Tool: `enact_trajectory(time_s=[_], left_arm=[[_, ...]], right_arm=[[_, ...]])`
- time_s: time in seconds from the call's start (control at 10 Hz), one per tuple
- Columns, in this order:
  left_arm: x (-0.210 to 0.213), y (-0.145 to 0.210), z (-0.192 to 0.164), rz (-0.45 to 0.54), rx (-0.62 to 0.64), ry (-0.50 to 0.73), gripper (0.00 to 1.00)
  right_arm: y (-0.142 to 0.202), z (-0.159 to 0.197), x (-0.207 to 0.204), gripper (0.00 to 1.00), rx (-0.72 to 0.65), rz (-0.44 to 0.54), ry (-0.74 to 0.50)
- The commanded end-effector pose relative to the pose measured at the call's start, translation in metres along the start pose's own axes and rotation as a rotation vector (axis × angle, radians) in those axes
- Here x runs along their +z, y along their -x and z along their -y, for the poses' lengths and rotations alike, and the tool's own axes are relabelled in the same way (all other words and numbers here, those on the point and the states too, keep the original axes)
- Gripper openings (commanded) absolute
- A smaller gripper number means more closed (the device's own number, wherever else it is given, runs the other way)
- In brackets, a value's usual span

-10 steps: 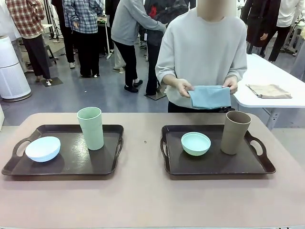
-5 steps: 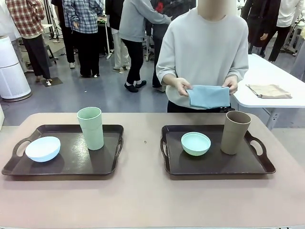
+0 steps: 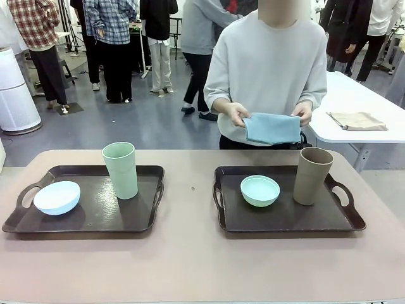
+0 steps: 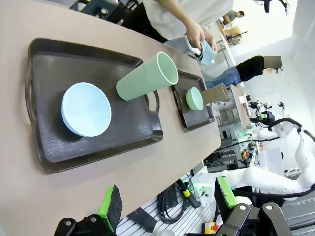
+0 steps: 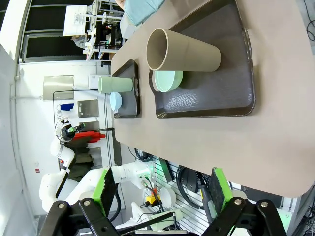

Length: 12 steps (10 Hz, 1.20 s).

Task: Set up a tray with a mat and arrange the tableware.
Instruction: Pick up the Picnic Bowl and Reusable plastic cup from the Handle tray in front of the human's position and hold them in the air.

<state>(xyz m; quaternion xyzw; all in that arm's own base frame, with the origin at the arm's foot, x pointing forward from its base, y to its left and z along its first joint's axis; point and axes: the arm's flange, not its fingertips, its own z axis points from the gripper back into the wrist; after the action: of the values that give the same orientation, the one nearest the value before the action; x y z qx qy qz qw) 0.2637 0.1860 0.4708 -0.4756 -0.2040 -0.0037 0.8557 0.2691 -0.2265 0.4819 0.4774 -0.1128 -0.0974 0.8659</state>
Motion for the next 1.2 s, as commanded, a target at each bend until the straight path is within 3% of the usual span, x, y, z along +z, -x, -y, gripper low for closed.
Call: enact_trajectory(time_s=[0.0,0.8,1.0,1.1], left_arm=[[0.002,-0.001,-0.001,0.010,-0.021,0.016,1.00],[0.000,0.000,0.000,0.001,0.001,-0.001,1.00],[-0.024,-0.014,0.053,-0.064,-0.113,-0.121,1.00],[-0.031,-0.020,0.099,-0.058,-0.196,-0.182,1.00]], right_arm=[[0.000,0.001,-0.001,1.00,0.006,0.003,-0.023],[0.000,0.000,0.000,1.00,0.000,0.000,0.000],[-0.018,-0.038,-0.002,1.00,0.202,-0.010,0.061],[-0.023,-0.062,-0.005,1.00,0.308,-0.016,0.176]])
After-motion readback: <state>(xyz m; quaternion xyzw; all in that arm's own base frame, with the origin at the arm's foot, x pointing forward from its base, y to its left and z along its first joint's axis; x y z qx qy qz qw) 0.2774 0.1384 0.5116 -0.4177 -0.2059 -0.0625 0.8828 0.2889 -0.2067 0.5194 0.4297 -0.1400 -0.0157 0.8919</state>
